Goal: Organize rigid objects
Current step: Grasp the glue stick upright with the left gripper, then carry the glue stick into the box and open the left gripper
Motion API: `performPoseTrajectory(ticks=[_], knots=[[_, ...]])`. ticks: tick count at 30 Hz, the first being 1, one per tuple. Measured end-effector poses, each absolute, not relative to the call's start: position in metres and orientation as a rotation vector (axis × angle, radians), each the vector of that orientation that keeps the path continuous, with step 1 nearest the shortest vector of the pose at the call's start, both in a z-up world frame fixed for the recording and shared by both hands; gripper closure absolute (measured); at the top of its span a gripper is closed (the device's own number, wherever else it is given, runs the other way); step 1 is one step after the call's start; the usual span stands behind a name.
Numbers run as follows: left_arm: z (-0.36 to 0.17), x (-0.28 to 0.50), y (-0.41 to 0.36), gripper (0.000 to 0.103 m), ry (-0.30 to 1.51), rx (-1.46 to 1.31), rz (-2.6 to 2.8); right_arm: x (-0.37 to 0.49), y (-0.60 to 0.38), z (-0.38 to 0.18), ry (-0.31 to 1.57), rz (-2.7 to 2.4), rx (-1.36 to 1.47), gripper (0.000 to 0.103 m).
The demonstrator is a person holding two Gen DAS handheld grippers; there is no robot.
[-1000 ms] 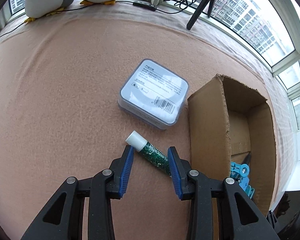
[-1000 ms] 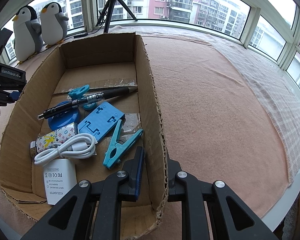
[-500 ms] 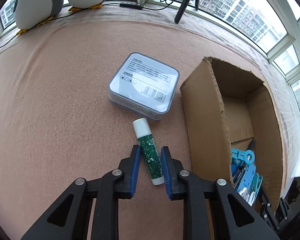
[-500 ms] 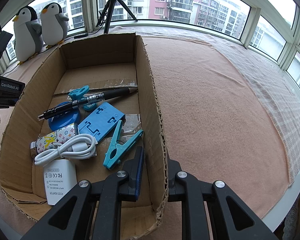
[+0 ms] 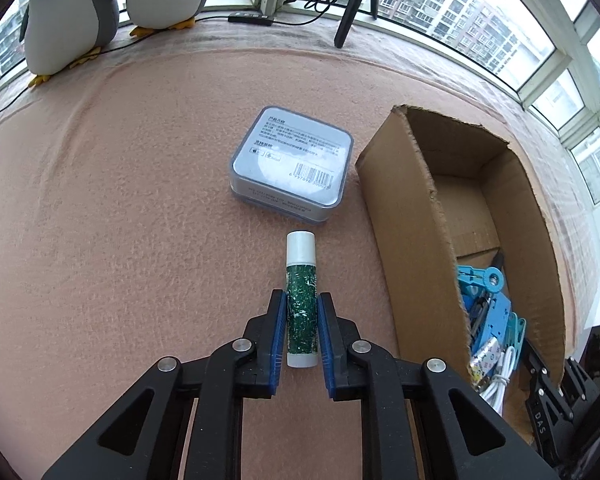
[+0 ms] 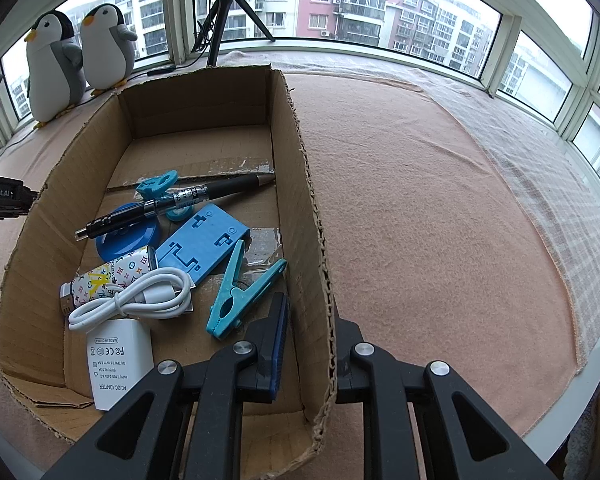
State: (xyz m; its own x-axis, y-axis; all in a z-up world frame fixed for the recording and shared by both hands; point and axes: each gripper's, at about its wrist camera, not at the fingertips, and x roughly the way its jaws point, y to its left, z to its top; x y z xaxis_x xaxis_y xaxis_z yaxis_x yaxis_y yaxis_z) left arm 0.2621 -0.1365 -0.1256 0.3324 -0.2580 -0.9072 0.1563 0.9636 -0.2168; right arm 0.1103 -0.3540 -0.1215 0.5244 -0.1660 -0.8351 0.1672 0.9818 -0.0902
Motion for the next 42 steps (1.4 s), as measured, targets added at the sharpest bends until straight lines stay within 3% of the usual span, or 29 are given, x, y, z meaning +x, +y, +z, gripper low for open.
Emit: performPoseTrajectory(ticks=[16, 42], knots=[[-0.043, 0.221, -0.192, 0.086, 1.056, 0.009, -0.441, 0.11, -0.355, -0.123, 0.999, -0.201, 0.001, 0.087], [-0.077, 0.231, -0.243, 0.084, 1.115, 0.098, -0.48, 0.111, -0.355, -0.123, 1.003, -0.202, -0.006, 0.087]])
